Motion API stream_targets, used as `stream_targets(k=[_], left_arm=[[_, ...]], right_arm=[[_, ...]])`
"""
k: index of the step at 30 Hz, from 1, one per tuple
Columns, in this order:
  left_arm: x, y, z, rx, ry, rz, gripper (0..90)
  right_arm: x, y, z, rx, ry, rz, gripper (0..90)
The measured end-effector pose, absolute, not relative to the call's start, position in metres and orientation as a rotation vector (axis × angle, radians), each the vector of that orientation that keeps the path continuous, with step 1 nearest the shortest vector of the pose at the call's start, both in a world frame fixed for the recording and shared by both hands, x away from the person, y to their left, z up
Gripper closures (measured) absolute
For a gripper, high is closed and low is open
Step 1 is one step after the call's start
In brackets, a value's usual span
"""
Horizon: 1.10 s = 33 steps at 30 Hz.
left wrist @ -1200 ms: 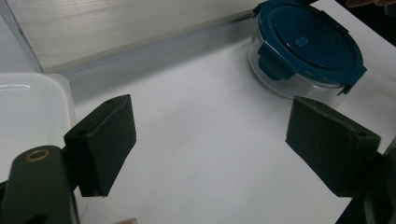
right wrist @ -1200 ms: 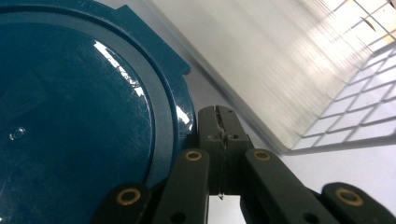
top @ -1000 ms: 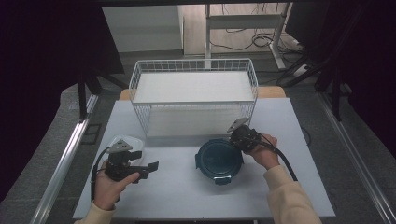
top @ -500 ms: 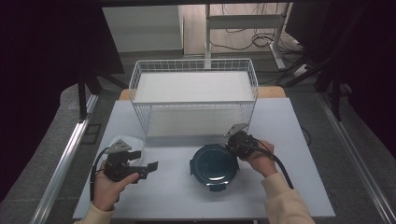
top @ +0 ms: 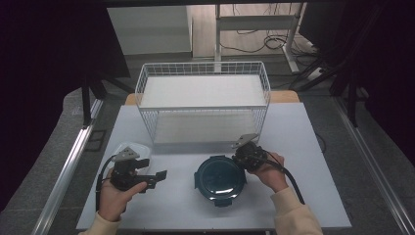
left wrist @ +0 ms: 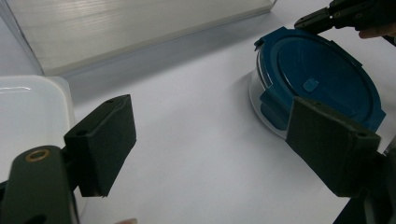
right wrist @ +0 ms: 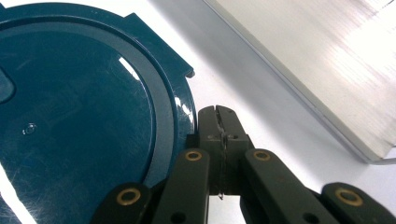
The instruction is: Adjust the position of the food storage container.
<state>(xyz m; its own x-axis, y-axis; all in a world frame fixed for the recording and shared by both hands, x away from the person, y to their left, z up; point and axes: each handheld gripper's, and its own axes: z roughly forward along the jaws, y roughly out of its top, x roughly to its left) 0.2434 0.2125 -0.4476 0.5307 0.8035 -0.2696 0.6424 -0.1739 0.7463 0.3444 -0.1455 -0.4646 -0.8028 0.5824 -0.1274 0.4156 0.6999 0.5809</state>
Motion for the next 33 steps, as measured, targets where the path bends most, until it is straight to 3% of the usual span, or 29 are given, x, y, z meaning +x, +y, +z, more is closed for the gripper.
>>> stream_targets(k=[33], left_arm=[[0.24,0.206,-0.449,1.912,1.159,0.216,15.4]], right_arm=[[0.329,-0.137,-0.466,0.811,2.68,0.897,89.7]])
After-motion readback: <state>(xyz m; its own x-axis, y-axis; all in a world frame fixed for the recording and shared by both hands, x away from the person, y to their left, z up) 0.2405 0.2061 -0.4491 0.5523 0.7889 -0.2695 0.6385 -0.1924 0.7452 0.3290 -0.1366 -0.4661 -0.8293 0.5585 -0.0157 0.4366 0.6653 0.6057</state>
